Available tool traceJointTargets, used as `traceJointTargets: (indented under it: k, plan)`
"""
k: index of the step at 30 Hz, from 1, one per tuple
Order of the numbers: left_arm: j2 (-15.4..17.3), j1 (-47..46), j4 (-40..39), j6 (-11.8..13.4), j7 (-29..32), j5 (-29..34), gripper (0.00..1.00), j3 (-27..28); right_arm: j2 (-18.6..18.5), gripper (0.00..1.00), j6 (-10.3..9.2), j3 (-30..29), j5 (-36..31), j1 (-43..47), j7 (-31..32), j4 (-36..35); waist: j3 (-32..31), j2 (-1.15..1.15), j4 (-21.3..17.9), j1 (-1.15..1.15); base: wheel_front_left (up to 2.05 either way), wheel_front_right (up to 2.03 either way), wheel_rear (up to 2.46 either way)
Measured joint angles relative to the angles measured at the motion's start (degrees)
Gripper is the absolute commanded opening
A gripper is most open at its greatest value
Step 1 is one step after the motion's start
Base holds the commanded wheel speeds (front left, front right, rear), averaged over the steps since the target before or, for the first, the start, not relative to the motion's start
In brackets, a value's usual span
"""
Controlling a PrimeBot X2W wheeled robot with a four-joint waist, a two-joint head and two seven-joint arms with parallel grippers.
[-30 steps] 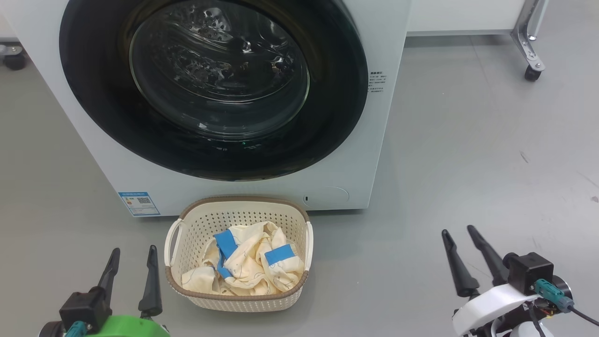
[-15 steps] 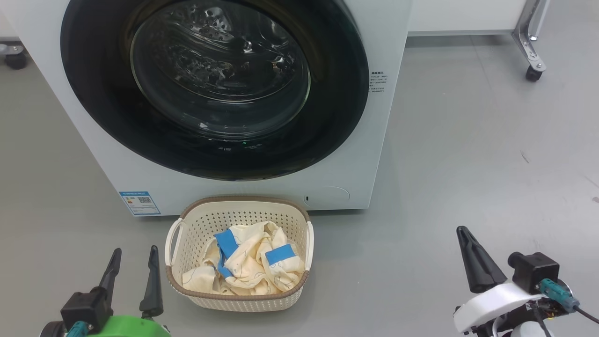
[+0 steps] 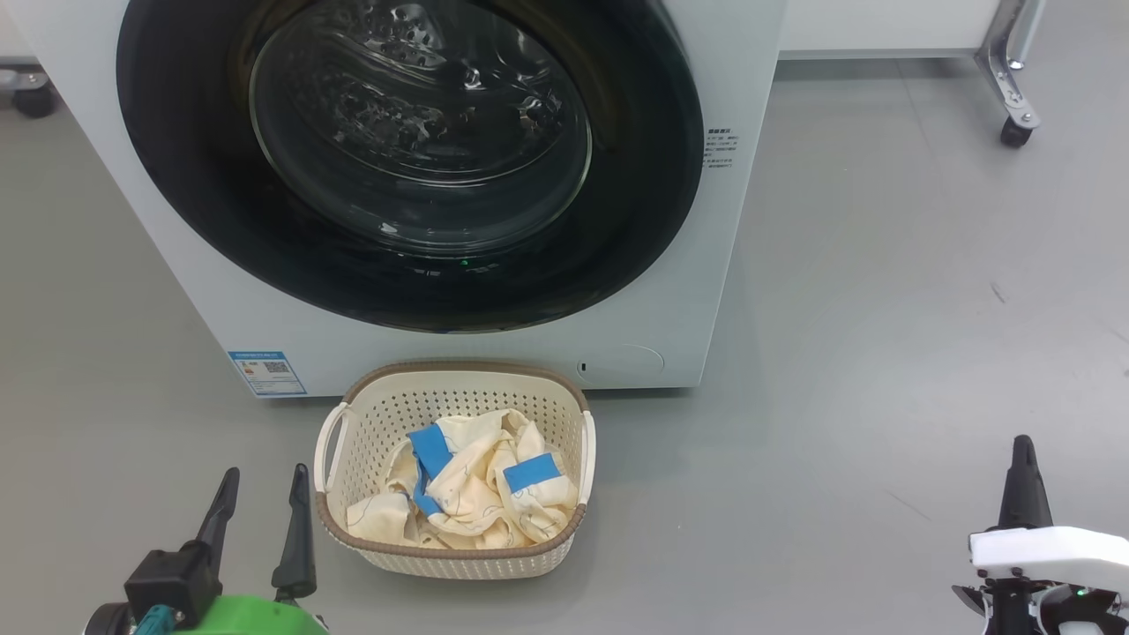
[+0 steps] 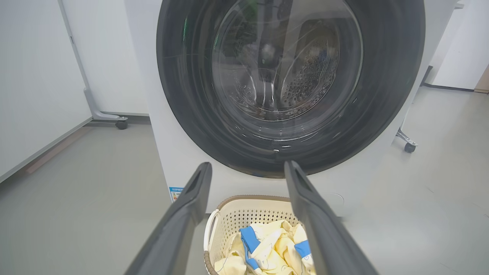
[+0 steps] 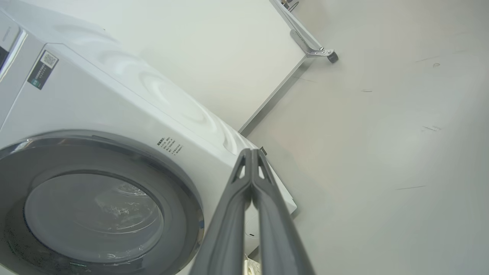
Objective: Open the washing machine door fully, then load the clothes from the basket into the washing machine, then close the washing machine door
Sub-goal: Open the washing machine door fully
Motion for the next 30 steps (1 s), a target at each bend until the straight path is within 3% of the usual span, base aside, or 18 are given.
traceJointTargets:
  k: [4, 11, 30]
  plan:
    - [0.0, 0.0, 0.0, 0.0, 0.0, 0.0, 1.0, -1.0, -0.1, 0.0, 0.0, -0.5, 14.9, -0.2, 0.0, 1.4, 0.7, 0.0, 0.7, 0.0, 0.0, 0.0, 0.0]
    - [0.0, 0.0, -0.4, 0.0, 0.0, 0.0, 1.0, -1.6, -0.1, 0.0, 0.0, -0.7, 29.4, -1.9, 1.7, 1.0, 2.3, 0.0, 1.7, 0.0, 0.0, 0.0, 0.0]
    - [0.6, -2.7, -3.3, 0.0, 0.0, 0.0, 1.0, -1.7, -9.5, 0.0, 0.0, -7.0, 42.2, -10.9, 12.4, -2.7, 10.1, 0.0, 4.7, 0.0, 0.0, 0.0, 0.0]
